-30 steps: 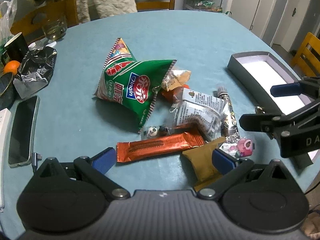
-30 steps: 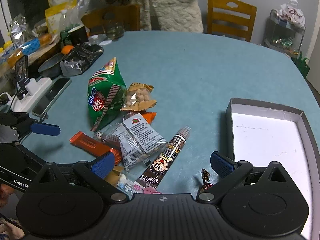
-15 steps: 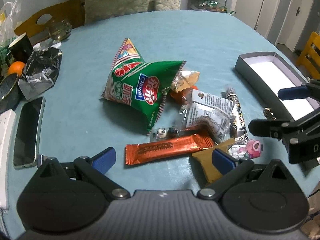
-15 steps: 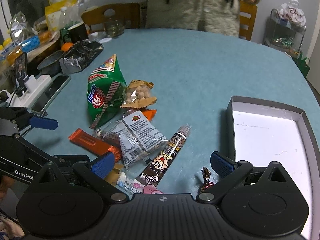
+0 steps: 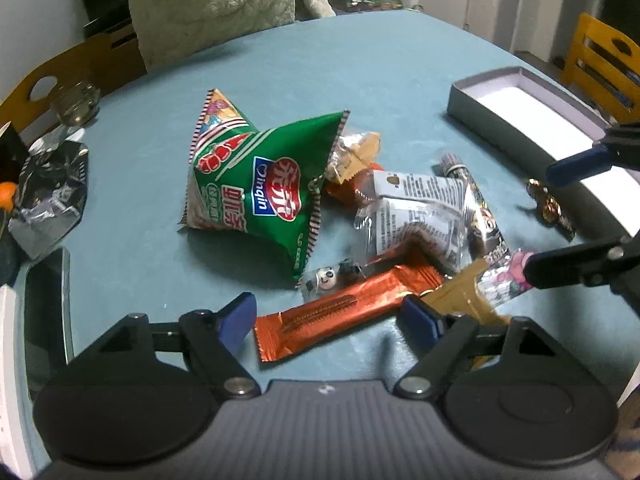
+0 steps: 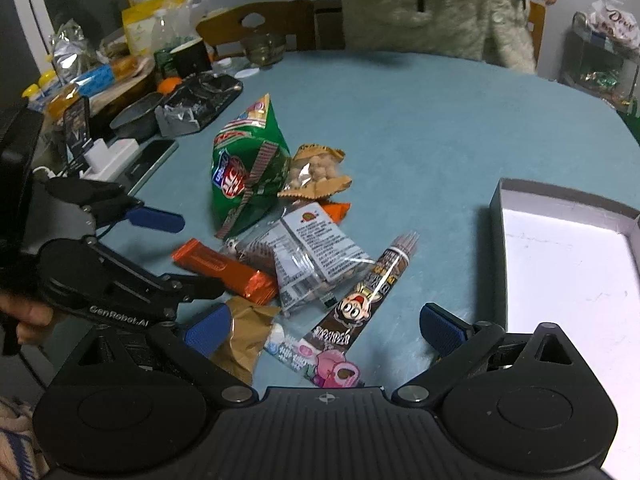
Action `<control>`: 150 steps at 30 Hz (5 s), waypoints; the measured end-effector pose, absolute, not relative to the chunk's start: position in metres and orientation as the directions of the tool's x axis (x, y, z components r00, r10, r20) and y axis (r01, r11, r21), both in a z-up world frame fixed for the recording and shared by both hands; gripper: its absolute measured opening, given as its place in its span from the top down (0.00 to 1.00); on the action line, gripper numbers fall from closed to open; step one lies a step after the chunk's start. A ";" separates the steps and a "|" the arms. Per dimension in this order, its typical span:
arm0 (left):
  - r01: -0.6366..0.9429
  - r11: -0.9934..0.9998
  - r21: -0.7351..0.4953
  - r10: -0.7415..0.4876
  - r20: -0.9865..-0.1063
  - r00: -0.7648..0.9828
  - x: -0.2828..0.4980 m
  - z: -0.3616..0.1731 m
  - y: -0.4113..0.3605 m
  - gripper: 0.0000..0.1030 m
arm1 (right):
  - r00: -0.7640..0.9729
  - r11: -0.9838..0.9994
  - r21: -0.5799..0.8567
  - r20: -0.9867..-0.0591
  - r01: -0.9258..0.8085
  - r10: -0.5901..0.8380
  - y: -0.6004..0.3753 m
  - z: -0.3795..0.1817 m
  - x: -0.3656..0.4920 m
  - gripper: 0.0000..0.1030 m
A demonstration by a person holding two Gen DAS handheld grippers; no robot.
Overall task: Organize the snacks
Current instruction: 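Grasp the orange wafer bar with the left tool while the right tool grasps the gold pastry, then carry the orange bar and gold pastry with both tools over the grey box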
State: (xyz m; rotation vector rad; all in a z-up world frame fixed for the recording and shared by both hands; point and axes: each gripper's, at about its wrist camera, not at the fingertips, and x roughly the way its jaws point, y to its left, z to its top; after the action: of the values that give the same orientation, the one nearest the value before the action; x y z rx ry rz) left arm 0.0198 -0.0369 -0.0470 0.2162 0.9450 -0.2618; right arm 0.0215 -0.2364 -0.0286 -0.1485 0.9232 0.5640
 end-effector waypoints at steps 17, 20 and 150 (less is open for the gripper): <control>0.549 0.836 0.021 -0.285 -0.837 0.467 0.038 -0.070 -0.021 0.28 | 0.371 0.758 0.125 -0.814 -0.641 0.447 -0.206 -0.038 0.007 0.23; 0.567 0.824 0.000 -0.316 -0.831 0.459 0.036 -0.069 -0.021 0.40 | 0.352 0.733 0.113 -0.822 -0.670 0.448 -0.197 -0.042 0.004 0.31; 0.544 0.836 -0.074 -0.367 -0.812 0.454 -0.005 -0.027 -0.076 0.84 | 0.506 0.815 0.310 -0.660 -0.490 0.555 -0.279 -0.004 0.024 0.70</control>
State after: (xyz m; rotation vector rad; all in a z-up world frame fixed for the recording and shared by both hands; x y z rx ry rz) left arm -0.0053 -0.0759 -0.0270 0.2075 0.9443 -0.5671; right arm 0.0244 -0.2792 -0.0043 0.0866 0.8275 0.6309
